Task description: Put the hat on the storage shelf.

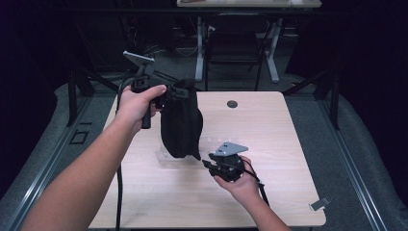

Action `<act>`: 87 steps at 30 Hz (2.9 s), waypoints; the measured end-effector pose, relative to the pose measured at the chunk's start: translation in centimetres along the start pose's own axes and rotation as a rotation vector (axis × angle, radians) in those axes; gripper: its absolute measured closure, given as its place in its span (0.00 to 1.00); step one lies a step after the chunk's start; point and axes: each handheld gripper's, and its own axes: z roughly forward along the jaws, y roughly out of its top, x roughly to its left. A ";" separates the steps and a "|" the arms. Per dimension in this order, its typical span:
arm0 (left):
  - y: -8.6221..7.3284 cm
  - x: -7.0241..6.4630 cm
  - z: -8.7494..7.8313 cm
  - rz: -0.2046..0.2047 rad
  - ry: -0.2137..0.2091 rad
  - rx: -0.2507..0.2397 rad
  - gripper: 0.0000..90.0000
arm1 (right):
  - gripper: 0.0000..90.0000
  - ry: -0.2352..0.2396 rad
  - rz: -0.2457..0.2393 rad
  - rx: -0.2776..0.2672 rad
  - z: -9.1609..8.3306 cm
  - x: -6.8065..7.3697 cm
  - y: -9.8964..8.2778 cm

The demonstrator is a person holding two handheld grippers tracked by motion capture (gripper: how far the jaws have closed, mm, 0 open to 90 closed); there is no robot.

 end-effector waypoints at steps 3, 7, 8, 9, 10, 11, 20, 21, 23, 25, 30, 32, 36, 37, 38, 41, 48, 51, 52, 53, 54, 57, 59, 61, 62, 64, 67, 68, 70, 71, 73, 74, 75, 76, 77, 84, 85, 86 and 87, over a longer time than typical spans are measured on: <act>-0.1 -0.1 0.1 0.005 0.001 0.003 0.94 | 0.72 0.018 0.006 -0.006 0.5 0.3 0.2; 0.0 -0.1 0.1 0.004 0.004 0.000 0.94 | 0.73 0.029 0.004 -0.004 1.0 0.6 0.6; 0.0 -0.1 0.0 0.002 0.005 0.000 0.94 | 0.73 0.033 0.000 -0.004 1.1 0.8 0.7; 0.0 -0.1 0.0 0.002 0.005 0.002 0.94 | 0.73 0.033 0.000 -0.006 1.2 0.9 0.8; 0.0 -0.1 0.0 0.001 0.006 0.001 0.94 | 0.73 0.033 0.000 -0.006 1.2 0.9 0.8; 0.0 -0.1 0.0 0.001 0.005 0.002 0.94 | 0.73 0.045 -0.004 -0.013 1.1 1.1 1.0; -0.1 -0.3 0.3 0.007 0.007 0.005 0.94 | 0.81 0.036 -0.044 -0.041 1.1 2.1 2.2; -0.1 -0.3 0.3 0.007 0.007 0.005 0.94 | 0.82 0.029 -0.050 -0.045 1.0 2.2 2.3; -0.1 -0.3 0.3 0.008 0.008 0.005 0.94 | 0.84 0.022 -0.062 -0.041 1.0 2.2 2.5; -0.1 -0.3 0.3 0.008 0.007 0.005 0.94 | 0.85 0.022 -0.062 -0.043 1.0 2.2 2.5; -0.1 -0.4 0.4 0.008 0.007 0.007 0.94 | 0.88 0.006 -0.094 -0.031 0.9 2.4 2.6; -0.1 -0.4 0.5 0.011 0.006 0.007 0.94 | 0.90 -0.006 -0.112 -0.030 1.0 2.6 2.6; -0.2 -0.6 0.7 0.024 0.012 0.005 0.93 | 0.91 -0.024 -0.140 -0.029 0.9 2.8 2.5; -0.3 -0.7 0.8 0.029 0.009 0.006 0.92 | 0.92 -0.034 -0.161 -0.025 0.9 2.9 2.4; -0.3 -0.7 0.8 0.035 0.007 0.011 0.92 | 0.92 -0.034 -0.161 -0.025 0.9 2.9 2.4; -0.3 -0.7 0.9 0.031 -0.001 0.009 0.90 | 0.93 -0.048 -0.180 -0.016 0.8 3.1 2.4; -0.2 -0.8 0.3 0.034 -0.043 -0.027 0.76 | 0.93 -0.049 -0.184 -0.018 0.8 3.2 2.3; 0.0 -0.9 -0.5 0.039 -0.053 -0.048 0.72 | 0.93 -0.052 -0.183 -0.017 0.8 3.1 2.2; 0.0 -0.9 -0.6 0.040 -0.050 -0.051 0.71 | 0.94 -0.052 -0.176 -0.017 0.7 3.0 2.1; 0.0 -0.8 -0.9 0.040 -0.047 -0.053 0.71 | 0.94 -0.054 -0.173 -0.019 0.7 3.0 2.1; 0.0 -0.8 -1.1 0.038 -0.043 -0.055 0.71 | 0.94 -0.054 -0.173 -0.019 0.7 3.0 2.1; 0.0 -0.4 -1.7 0.037 -0.034 -0.063 0.71 | 0.94 -0.051 -0.166 -0.014 0.7 2.9 2.0; 0.0 0.0 -2.2 0.032 -0.026 -0.066 0.71 | 0.94 -0.050 -0.162 -0.011 0.7 2.8 1.8; -0.1 0.4 -2.6 0.029 -0.019 -0.068 0.72 | 0.94 -0.049 -0.147 -0.003 0.7 2.5 1.5; -0.1 0.8 -2.9 0.024 -0.011 -0.070 0.72 | 0.94 -0.051 -0.143 -0.006 0.7 2.4 1.4; -0.2 1.0 -3.1 0.021 -0.007 -0.073 0.72 | 0.94 -0.051 -0.137 -0.001 0.7 2.3 1.2; -0.3 1.6 -3.6 0.012 0.007 -0.082 0.72 | 0.94 -0.037 -0.094 0.011 1.1 1.5 0.1; -0.3 1.8 -3.7 0.012 0.008 -0.083 0.72 | 0.94 -0.026 -0.072 0.006 1.1 1.3 0.0; -0.4 2.1 -4.0 0.003 0.012 -0.085 0.72 | 0.94 -0.014 -0.054 0.008 1.0 1.1 -0.1; -0.4 2.2 -4.1 0.000 0.016 -0.086 0.72 | 0.94 -0.019 -0.054 0.009 1.0 1.0 -0.1; -0.5 2.5 -4.3 -0.001 0.026 -0.086 0.72 | 0.94 -0.026 -0.054 0.010 0.8 0.9 -0.3; -0.5 2.5 -4.3 -0.001 0.026 -0.086 0.72 | 0.94 -0.026 -0.054 0.010 0.8 0.9 -0.3; -0.6 2.5 -4.4 0.000 0.032 -0.085 0.72 | 0.94 -0.027 -0.051 0.010 0.8 0.9 -0.4; -0.6 2.6 -4.4 0.002 0.039 -0.086 0.71 | 0.94 -0.025 -0.044 0.009 0.7 0.8 -0.5; -0.6 2.6 -4.5 0.006 0.045 -0.085 0.71 | 0.94 -0.025 -0.044 0.009 0.7 0.8 -0.5; -1.3 3.5 -4.6 0.033 0.109 -0.086 0.66 | 0.94 -0.034 -0.044 0.012 0.6 0.7 -0.6; -1.4 3.8 -4.7 0.039 0.118 -0.083 0.66 | 0.93 -0.032 -0.042 0.012 0.6 0.6 -0.7; -1.5 4.0 -4.8 0.033 0.124 -0.085 0.66 | 0.92 -0.032 -0.042 0.015 0.5 0.5 -0.7; -1.7 4.7 -5.1 0.055 0.152 -0.086 0.66 | 0.91 -0.033 -0.041 0.019 0.4 0.5 -0.8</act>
